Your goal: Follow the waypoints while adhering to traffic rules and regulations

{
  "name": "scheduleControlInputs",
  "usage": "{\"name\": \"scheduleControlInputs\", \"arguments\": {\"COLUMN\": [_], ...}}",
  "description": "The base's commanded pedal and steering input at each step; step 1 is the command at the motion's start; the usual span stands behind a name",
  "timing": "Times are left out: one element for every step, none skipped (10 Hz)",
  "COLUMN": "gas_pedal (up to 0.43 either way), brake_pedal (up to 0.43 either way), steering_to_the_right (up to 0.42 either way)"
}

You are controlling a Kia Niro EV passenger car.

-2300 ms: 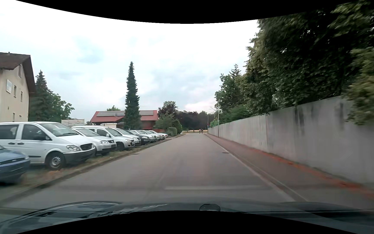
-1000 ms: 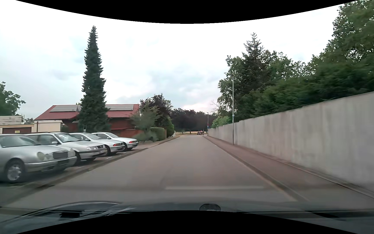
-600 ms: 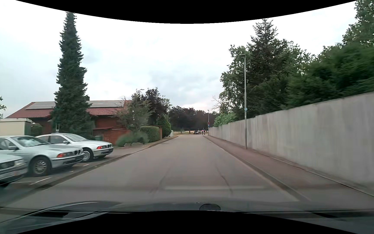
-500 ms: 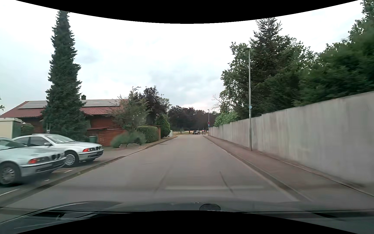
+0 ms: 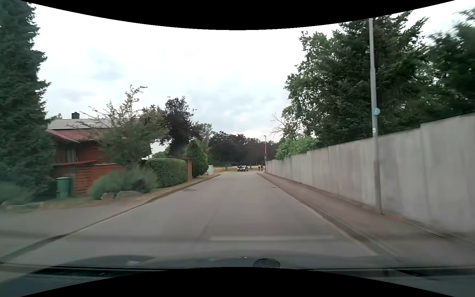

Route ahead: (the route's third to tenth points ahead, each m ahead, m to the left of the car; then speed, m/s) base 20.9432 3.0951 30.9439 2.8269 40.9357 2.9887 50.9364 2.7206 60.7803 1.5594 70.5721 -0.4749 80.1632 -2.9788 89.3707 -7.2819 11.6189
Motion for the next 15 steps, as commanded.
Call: {"name": "scheduleControlInputs", "arguments": {"gas_pedal": [0.039, 0.039, 0.008, 0.008, 0.0, 0.0, 0.0, 0.0, 0.0, 0.0, 0.0, 0.0, 0.0, 0.0, 0.02], "brake_pedal": [0.0, 0.0, 0.0, 0.0, 0.0, 0.0, 0.0, 0.0, 0.0, 0.0, 0.0, 0.0, 0.0, 0.0, 0.0], "steering_to_the_right": [0.008, 0.007, 0.004, 0.004, 0.004, 0.004, 0.004, 0.004, 0.004, 0.001, -0.001, 0.0, 0.0, 0.0, 0.0]}}
